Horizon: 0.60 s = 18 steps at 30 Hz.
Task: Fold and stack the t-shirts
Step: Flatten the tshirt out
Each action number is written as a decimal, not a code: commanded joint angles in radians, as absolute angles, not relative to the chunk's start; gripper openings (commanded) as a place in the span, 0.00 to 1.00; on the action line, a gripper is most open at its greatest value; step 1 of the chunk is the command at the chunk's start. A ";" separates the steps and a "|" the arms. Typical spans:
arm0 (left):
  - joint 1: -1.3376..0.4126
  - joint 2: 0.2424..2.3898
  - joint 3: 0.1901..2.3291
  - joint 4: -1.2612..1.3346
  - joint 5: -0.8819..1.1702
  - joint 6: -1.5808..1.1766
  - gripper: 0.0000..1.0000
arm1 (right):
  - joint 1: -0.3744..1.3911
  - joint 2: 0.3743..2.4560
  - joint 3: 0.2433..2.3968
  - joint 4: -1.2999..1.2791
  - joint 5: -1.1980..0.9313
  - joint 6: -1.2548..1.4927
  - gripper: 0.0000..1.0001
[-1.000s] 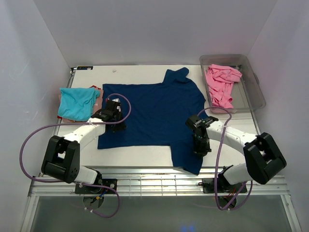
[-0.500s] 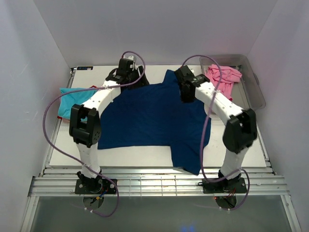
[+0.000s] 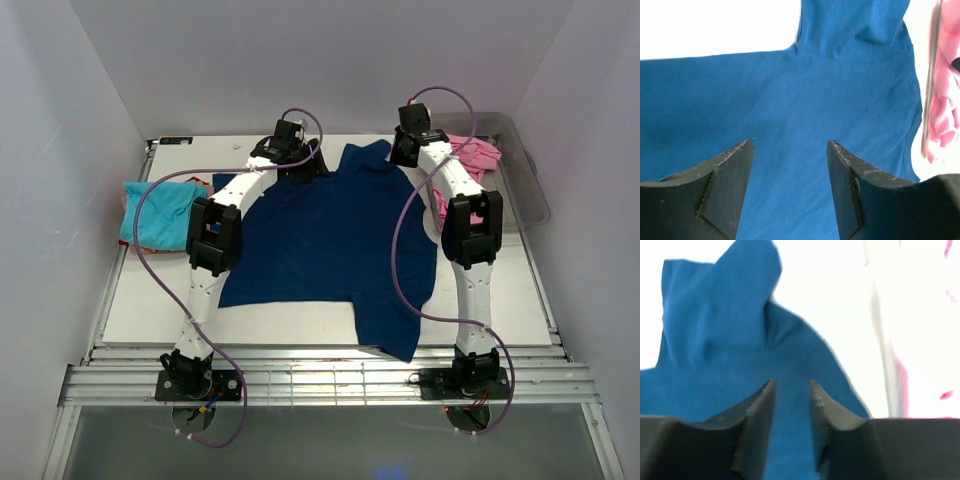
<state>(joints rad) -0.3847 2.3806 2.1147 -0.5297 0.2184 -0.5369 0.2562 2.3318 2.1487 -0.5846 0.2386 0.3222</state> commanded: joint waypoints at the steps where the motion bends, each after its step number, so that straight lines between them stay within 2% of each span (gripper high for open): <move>1: -0.385 2.385 2.200 -0.503 0.224 -0.578 0.71 | 0.206 2.342 2.129 -0.347 0.117 0.359 0.41; 3: -0.385 2.401 2.195 -0.479 0.233 -0.610 0.71 | 0.189 2.406 2.186 -0.331 0.048 0.365 0.49; 4: -0.385 2.405 2.194 -0.462 0.236 -0.617 0.72 | 0.184 2.430 2.210 -0.328 0.025 0.368 0.50; 7: -0.385 2.422 2.195 -0.449 0.248 -0.630 0.72 | 0.175 2.490 2.247 -0.287 -0.063 0.403 0.51; 10: -0.391 2.415 2.154 -0.448 0.255 -0.624 0.72 | 0.164 2.506 2.192 -0.184 -0.133 0.468 0.51; 18: -0.454 2.349 1.883 -0.391 0.249 -0.578 0.71 | 0.156 2.577 2.204 -0.040 -0.181 0.574 0.51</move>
